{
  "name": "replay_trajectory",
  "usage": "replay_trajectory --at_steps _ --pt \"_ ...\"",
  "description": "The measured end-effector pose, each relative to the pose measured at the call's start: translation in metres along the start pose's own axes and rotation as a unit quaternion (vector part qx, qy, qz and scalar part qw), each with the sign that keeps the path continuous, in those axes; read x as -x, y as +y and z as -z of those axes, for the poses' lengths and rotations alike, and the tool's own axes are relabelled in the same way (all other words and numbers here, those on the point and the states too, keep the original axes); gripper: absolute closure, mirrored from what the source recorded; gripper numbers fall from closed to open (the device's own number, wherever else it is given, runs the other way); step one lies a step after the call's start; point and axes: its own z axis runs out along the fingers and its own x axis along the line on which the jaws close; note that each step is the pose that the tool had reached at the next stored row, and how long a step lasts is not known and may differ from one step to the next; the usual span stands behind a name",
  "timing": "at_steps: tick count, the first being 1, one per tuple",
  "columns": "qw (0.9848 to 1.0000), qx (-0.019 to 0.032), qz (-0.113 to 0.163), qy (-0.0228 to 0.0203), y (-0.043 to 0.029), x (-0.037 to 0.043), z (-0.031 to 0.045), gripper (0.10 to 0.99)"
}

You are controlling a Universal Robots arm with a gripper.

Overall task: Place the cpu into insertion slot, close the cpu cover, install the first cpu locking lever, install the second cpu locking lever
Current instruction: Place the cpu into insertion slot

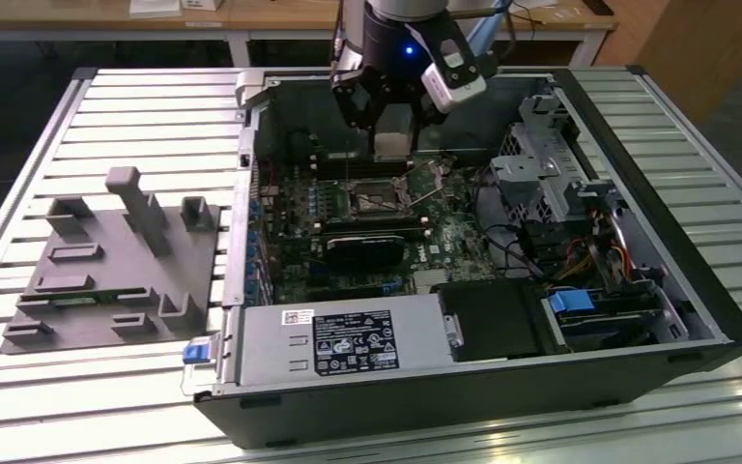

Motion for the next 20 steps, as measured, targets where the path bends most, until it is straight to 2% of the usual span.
replay_trajectory --at_steps 20 --pt "1.0 0.0 0.0 0.0 0.0035 -0.0028 -0.028 0.549"
